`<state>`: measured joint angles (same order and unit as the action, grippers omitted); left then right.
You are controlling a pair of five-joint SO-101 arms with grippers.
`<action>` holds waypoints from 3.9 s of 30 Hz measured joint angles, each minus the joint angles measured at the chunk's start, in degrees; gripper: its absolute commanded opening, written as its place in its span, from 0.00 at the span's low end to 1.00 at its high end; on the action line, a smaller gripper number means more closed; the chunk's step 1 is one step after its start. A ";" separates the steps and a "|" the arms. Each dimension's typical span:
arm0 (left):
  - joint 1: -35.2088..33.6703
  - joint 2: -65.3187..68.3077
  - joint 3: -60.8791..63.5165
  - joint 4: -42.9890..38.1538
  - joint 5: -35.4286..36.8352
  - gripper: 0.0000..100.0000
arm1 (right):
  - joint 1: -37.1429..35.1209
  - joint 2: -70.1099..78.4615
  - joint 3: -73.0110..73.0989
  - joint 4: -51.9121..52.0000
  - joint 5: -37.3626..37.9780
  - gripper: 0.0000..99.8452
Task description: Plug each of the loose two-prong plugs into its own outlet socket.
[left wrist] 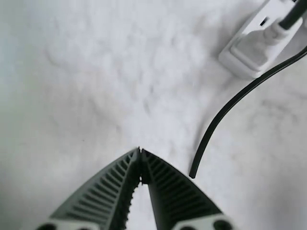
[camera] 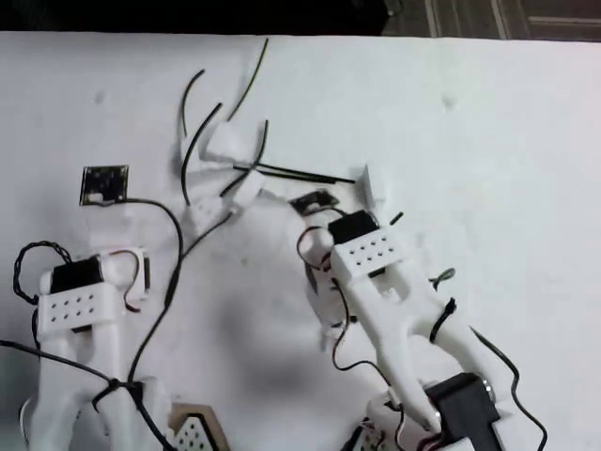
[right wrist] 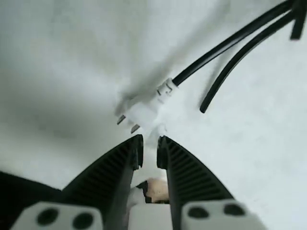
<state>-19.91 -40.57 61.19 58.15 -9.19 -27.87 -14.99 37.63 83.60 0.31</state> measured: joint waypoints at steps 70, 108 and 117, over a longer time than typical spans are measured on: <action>0.00 0.00 0.18 0.00 -0.09 0.02 | -9.49 14.33 -1.49 -8.18 -9.14 0.02; 0.00 -0.09 1.32 0.00 -0.09 0.02 | -7.91 18.73 -7.12 -24.00 18.99 0.14; 0.00 -0.09 1.32 0.00 -0.09 0.02 | -7.91 18.99 -7.30 -16.97 19.08 0.14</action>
<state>-19.91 -40.66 62.51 58.15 -9.27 -35.78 4.00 30.33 66.64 19.38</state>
